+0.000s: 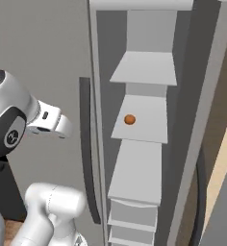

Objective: Take the garlic, cucumber, and tangerine from the freezer and place them in the bowl on the counter.

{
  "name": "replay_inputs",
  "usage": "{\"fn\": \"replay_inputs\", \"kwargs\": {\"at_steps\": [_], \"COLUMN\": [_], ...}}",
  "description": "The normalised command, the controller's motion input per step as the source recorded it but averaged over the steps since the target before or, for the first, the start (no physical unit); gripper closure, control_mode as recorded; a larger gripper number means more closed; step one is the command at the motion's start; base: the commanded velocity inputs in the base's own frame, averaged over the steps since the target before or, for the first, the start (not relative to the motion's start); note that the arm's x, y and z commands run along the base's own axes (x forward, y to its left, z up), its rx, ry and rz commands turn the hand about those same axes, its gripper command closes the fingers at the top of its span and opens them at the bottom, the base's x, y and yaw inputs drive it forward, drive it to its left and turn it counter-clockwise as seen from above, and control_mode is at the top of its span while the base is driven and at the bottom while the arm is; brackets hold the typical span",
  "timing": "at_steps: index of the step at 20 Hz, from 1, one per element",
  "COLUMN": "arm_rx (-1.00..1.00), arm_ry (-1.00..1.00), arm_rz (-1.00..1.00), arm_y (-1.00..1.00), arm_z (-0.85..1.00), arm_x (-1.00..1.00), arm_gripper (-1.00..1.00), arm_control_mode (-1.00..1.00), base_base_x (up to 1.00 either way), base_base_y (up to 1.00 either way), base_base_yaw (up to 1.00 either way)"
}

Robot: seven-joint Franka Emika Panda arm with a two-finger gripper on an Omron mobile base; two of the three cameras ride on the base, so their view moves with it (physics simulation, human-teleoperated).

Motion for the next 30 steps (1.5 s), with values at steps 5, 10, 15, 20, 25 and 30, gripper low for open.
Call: {"fn": "replay_inputs", "kwargs": {"at_steps": [5,10,15,20,25,30], "arm_rx": [0.0,0.0,0.0,0.0,0.0,0.0], "arm_ry": [0.0,0.0,0.0,0.0,0.0,0.0], "arm_rz": [0.0,0.0,0.0,0.0,0.0,0.0], "arm_y": [0.0,0.0,0.0,0.0,0.0,0.0], "arm_z": [0.0,0.0,0.0,0.0,0.0,0.0], "arm_x": [0.0,0.0,0.0,0.0,0.0,0.0], "arm_gripper": [-1.0,-1.0,-1.0,-1.0,-1.0,-1.0], "arm_control_mode": [1.0,1.0,1.0,1.0,1.0,1.0], "base_base_x": [0.03,0.3,0.52,0.6,0.57,0.15], "base_base_y": [-0.71,-0.55,-0.3,-0.19,-0.13,-0.02], "base_base_yaw": [-0.05,-0.04,0.0,0.02,0.01,0.0]}}
